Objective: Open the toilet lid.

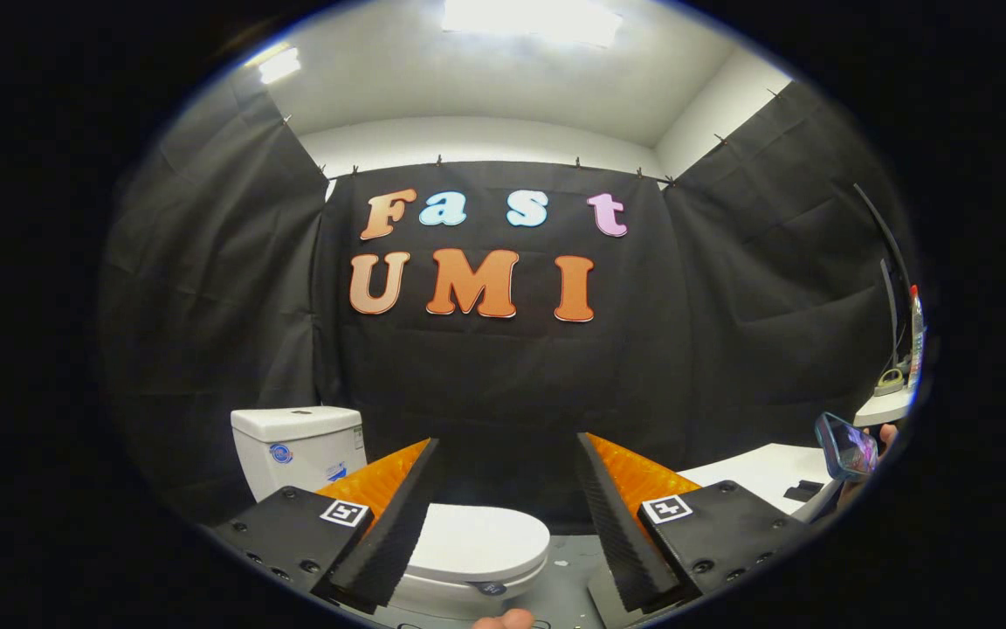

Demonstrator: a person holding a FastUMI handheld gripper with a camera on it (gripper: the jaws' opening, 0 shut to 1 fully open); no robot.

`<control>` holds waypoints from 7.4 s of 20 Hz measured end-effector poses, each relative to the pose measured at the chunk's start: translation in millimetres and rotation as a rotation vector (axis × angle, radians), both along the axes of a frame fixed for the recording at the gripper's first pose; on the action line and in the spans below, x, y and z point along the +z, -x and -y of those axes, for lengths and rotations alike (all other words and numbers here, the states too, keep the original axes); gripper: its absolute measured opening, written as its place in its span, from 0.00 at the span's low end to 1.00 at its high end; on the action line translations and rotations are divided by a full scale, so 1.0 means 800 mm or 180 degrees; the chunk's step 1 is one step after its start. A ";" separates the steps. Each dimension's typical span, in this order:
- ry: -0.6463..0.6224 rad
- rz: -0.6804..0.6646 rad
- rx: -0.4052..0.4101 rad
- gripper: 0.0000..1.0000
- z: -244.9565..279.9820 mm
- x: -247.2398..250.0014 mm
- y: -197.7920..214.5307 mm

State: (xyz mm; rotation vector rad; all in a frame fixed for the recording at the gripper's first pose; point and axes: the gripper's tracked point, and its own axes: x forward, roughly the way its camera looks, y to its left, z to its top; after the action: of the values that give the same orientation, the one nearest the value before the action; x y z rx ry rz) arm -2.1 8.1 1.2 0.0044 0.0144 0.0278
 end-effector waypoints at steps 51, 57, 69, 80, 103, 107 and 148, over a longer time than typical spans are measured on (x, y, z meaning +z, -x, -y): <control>-0.3924 -0.2416 -0.0731 0.83 -0.029 -0.617 -0.087; -0.3893 -0.2468 -0.0663 0.57 -0.033 -0.626 -0.091; -0.3877 -0.2475 -0.0542 0.16 -0.032 -0.615 -0.099; -0.3651 -0.2434 -0.0503 0.08 -0.032 -0.601 -0.100; -0.2527 -0.1877 -0.0504 0.08 -0.055 -0.437 -0.167; -0.2313 -0.1830 -0.0446 0.08 -0.074 -0.399 -0.178; -0.0703 -0.1425 0.0295 0.08 -0.357 -0.203 -0.235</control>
State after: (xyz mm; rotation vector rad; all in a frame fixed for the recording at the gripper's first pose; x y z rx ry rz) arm 185.6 293.9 -161.4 0.2308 0.4593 0.1205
